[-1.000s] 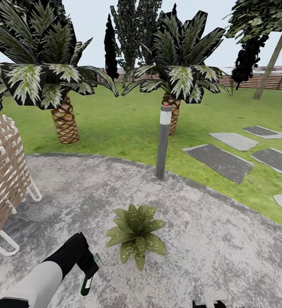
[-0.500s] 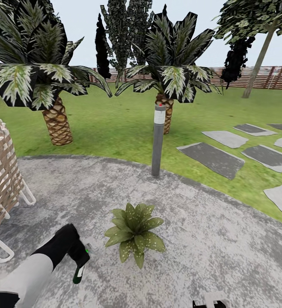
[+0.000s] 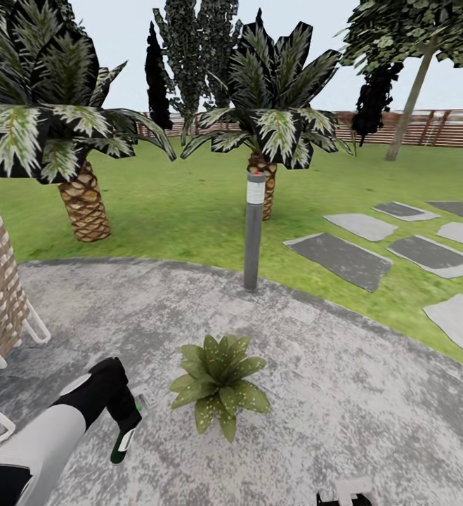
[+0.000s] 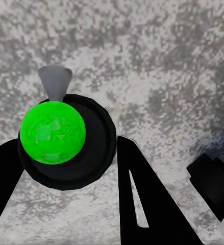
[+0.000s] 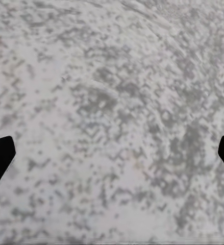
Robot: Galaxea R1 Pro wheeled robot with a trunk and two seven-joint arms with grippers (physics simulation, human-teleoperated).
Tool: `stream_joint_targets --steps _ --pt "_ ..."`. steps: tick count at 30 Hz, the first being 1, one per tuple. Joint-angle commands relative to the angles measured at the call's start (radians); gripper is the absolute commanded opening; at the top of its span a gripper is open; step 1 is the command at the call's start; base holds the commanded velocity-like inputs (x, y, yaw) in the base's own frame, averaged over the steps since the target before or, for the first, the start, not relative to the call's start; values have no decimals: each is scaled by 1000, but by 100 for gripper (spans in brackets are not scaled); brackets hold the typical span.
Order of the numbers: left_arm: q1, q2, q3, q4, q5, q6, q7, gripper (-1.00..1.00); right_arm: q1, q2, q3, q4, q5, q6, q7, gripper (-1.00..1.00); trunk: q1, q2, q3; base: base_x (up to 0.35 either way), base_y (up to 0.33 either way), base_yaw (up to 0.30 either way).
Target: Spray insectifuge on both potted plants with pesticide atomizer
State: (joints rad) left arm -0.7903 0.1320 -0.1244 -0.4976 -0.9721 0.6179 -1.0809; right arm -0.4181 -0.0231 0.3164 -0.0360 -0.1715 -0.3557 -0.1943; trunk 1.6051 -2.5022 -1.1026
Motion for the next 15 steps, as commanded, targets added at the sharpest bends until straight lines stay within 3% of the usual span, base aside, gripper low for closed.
stream_joint_targets --steps 1,4,10,15 --pt "0 1 -4 -1 0 8 -5 -100 -1 0 9 1 -9 -3 -2 100 0 0 0 65 291 -285" --pt "0 0 -3 0 0 8 -6 -100 -1 0 9 1 -9 -3 -3 100 0 0 1 143 270 -287" --pt "0 1 -9 -2 0 7 -7 -100 -1 0 9 1 -9 -3 -3 100 0 0 4 26 23 -287" --pt "0 1 -12 0 3 6 -10 -100 -1 0 9 3 -9 -3 -2 100 0 0 5 0 0 -99"
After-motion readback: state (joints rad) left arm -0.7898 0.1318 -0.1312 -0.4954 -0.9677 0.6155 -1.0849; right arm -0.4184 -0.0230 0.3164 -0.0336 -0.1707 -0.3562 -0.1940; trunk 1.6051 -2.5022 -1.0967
